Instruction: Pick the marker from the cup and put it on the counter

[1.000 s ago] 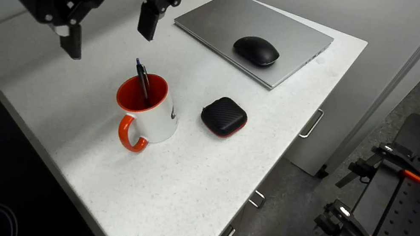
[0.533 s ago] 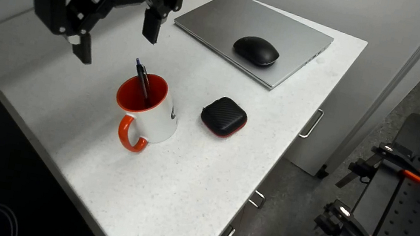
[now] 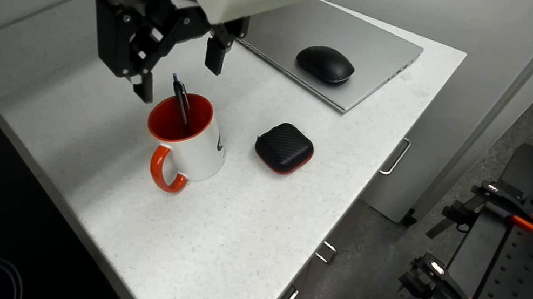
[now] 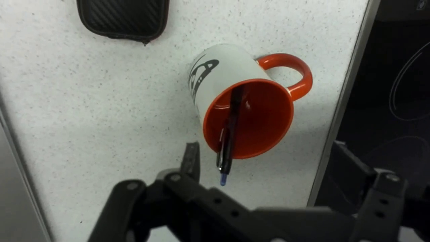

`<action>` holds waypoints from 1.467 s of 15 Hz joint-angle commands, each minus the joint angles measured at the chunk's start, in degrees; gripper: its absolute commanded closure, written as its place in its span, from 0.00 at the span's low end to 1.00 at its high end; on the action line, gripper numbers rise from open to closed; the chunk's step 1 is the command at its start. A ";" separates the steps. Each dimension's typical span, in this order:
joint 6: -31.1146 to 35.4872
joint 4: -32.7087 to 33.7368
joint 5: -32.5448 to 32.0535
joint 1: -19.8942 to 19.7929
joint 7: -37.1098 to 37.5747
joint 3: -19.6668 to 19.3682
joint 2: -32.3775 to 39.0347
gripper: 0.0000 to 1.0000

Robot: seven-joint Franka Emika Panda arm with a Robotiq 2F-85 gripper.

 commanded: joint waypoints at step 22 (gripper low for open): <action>12.84 3.41 2.26 -0.95 0.62 0.50 9.46 0.37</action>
